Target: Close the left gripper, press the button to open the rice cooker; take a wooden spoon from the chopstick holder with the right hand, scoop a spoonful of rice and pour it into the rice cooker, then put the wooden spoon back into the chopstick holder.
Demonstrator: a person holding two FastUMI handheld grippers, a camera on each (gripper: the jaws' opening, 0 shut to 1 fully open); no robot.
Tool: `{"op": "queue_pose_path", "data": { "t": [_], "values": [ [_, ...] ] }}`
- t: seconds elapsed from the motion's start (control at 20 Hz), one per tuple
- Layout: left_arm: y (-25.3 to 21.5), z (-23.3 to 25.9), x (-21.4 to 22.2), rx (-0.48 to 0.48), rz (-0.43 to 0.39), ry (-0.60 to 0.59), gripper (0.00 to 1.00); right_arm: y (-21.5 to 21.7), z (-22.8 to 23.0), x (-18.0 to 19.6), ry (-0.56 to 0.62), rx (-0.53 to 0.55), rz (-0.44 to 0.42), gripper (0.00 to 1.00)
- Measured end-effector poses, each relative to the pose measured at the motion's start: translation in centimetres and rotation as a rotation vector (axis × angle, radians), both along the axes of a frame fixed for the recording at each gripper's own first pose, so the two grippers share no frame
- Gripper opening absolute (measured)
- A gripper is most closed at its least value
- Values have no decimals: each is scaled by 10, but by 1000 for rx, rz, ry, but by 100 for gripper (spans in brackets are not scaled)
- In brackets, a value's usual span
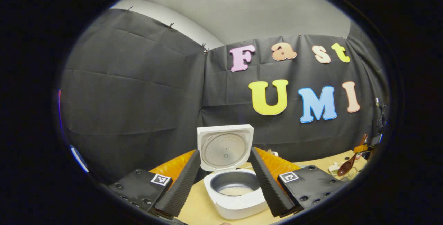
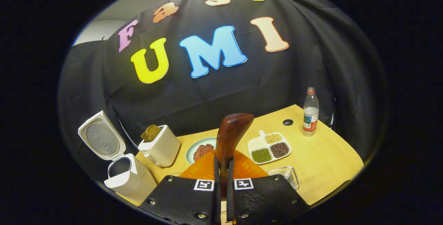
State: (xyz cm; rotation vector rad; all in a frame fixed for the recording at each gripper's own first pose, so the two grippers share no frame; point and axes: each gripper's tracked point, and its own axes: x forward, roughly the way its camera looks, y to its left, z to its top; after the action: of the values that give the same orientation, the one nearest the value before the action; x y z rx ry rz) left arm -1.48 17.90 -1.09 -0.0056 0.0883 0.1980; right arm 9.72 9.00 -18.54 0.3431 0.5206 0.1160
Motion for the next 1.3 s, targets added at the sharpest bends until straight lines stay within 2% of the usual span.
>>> {"op": "queue_pose_path", "data": {
  "t": [0.05,0.1,0.15,0.35,0.85,1.05,1.3],
  "values": [
    [8,-2,-3,3,3,0,100,9,-6,-1,7,-12,9,7],
    [14,-2,-3,5,5,0,92,19,-11,-2,15,-22,16,7],
    [21,-2,-2,7,10,2,92,28,-16,-2,20,-26,22,7],
    [43,-10,-5,-4,30,20,100,56,-39,1,47,-40,37,7],
    [78,-19,-16,27,45,46,98,118,-98,-4,108,-78,90,7],
    [85,-18,-19,35,49,45,100,132,-102,-9,107,-82,96,7],
    [84,-24,-16,22,47,46,100,158,-106,-22,169,21,137,7]
  ]
}}
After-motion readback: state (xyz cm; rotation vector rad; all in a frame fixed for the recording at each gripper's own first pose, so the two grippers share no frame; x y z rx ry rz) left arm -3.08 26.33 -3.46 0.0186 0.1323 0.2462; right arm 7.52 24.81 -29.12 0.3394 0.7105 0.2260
